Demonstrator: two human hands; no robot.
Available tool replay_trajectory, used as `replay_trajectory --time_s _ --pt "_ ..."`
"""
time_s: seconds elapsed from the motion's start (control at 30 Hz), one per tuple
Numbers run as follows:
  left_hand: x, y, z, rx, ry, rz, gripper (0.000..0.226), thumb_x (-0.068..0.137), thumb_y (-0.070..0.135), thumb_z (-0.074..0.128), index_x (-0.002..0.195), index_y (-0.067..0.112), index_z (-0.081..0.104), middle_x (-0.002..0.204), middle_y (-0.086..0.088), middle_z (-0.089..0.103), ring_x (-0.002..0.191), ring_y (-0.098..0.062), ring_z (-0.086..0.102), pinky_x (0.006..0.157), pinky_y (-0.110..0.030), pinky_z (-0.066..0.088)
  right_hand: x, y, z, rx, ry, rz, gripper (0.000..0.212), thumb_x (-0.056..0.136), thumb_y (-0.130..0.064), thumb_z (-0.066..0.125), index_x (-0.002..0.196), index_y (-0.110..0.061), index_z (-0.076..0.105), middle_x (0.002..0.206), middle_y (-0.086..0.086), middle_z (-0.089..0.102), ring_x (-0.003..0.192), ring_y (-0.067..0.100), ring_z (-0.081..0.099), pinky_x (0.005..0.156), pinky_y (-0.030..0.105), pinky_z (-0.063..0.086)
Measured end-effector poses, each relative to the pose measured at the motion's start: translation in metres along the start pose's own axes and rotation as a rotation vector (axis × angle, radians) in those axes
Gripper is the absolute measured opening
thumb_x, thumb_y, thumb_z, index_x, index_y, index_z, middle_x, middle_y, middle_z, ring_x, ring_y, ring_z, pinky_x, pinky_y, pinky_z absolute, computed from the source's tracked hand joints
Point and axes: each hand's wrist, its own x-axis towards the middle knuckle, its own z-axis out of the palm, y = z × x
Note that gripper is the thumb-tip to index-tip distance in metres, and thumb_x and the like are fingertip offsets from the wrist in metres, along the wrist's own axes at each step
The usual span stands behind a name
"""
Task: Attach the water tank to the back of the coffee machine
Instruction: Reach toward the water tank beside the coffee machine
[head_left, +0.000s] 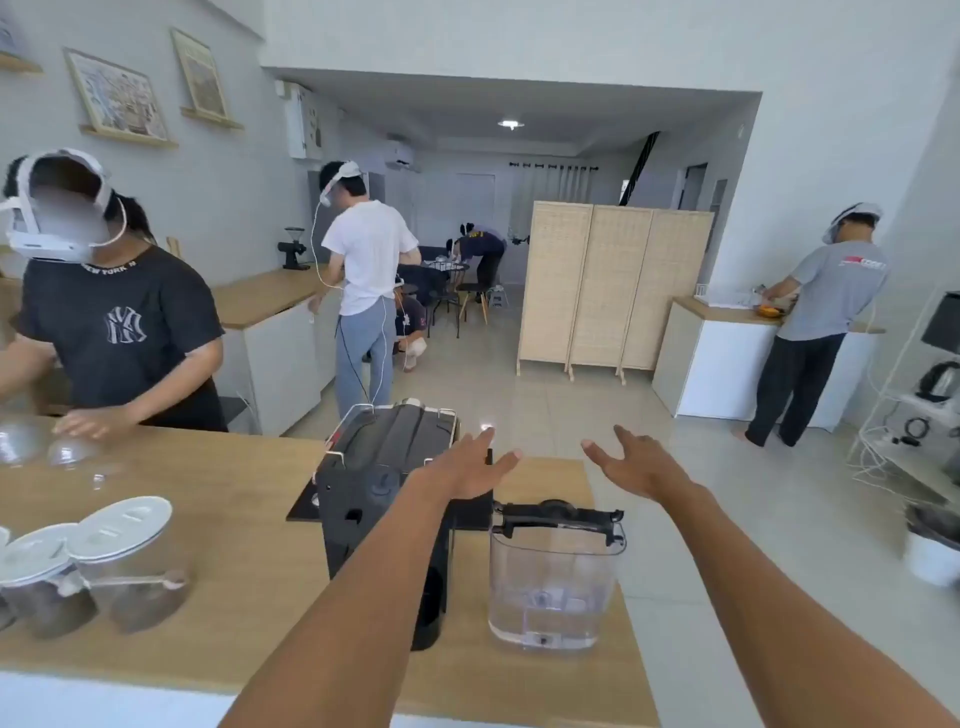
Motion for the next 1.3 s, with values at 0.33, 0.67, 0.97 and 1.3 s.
replay_trajectory --time_s 0.33,0.67,0.97,1.3 --pt "0.001 -0.005 0.074 -0.122 0.017 -0.062 0.079 0.101 0.052 0.04 0.16 0.013 0.004 0.168 -0.015 0.008 0.155 -0.031 0.001 0.124 -0.048 0.011 -0.018 0.043 0.064 0.197 -0.157 0.051 0.092 0.091 -0.066 0.052 0.157 -0.007 0.026 0.139 0.018 0.057 0.133 0.034 0.05 0.1 0.039 0.042" --pt "0.002 -0.005 0.1 -0.381 0.027 -0.215 0.093 0.099 0.054 0.044 0.158 0.011 -0.013 0.164 -0.015 0.025 0.149 -0.033 0.029 0.116 -0.041 0.028 -0.021 0.057 0.082 0.422 -0.198 0.145 0.088 0.084 -0.075 0.055 0.141 -0.009 0.047 0.132 0.012 0.061 0.121 0.03 0.057 0.089 0.034 0.042" --pt "0.006 -0.014 0.103 -0.477 0.112 -0.205 0.08 0.091 0.055 0.06 0.149 0.006 0.033 0.133 -0.01 0.056 0.126 -0.028 0.051 0.099 -0.036 0.042 -0.032 0.059 0.088 0.651 -0.162 0.094 0.057 0.084 -0.068 0.063 0.123 -0.028 0.061 0.123 -0.002 0.066 0.118 0.022 0.059 0.092 0.032 0.04" --pt "-0.007 -0.026 0.113 -0.621 0.223 -0.105 0.074 0.085 0.042 0.075 0.148 0.023 0.042 0.135 0.001 0.062 0.122 -0.017 0.059 0.099 -0.033 0.05 -0.043 0.068 0.102 0.797 -0.023 -0.039 0.052 0.086 -0.057 0.069 0.135 -0.055 0.05 0.124 -0.015 0.068 0.107 0.016 0.07 0.093 0.033 0.052"
